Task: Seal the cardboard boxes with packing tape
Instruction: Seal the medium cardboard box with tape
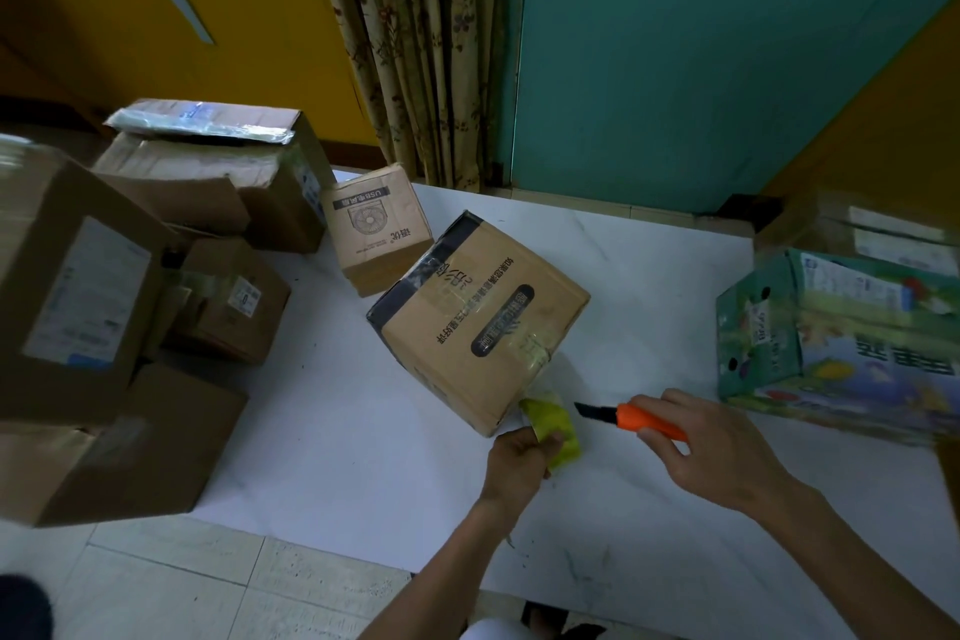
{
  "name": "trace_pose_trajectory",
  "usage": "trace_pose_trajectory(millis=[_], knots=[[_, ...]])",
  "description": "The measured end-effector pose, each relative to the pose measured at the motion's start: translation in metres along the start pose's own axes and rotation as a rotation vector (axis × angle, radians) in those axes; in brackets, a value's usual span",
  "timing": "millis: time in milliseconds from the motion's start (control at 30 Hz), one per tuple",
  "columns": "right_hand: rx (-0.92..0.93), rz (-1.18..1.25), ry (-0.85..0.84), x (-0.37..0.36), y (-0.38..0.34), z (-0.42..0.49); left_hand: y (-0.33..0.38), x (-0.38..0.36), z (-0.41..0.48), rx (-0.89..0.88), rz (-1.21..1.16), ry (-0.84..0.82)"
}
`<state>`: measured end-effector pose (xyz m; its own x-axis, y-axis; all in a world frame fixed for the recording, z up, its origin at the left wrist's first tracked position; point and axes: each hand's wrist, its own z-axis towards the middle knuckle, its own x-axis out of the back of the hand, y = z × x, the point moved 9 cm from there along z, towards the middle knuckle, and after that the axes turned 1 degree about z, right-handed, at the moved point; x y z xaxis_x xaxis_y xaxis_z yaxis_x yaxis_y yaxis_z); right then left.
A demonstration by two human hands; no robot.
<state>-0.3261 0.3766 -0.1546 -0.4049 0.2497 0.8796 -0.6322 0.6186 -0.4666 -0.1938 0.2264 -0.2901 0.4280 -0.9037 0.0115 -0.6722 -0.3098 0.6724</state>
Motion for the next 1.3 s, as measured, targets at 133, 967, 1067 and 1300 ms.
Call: trace_pose_trajectory(millis=[133,967,1067,1300], knots=[[0.090,-0.052,-0.010,-0.006,-0.030,-0.001,-0.005,0.002,0.000,0.002,0.025,0.003],[-0.428,-0.028,0.069,-0.054,0.092,0.002,-0.001,0.012,0.004,0.020,0.017,0.020],[-0.641,0.028,0.053,-0.083,0.143,-0.026,0.001,0.013,-0.001,-0.032,0.033,0.057],[-0.786,-0.041,0.163,-0.102,0.180,-0.046,0.005,0.021,-0.020,-0.138,0.090,0.203]])
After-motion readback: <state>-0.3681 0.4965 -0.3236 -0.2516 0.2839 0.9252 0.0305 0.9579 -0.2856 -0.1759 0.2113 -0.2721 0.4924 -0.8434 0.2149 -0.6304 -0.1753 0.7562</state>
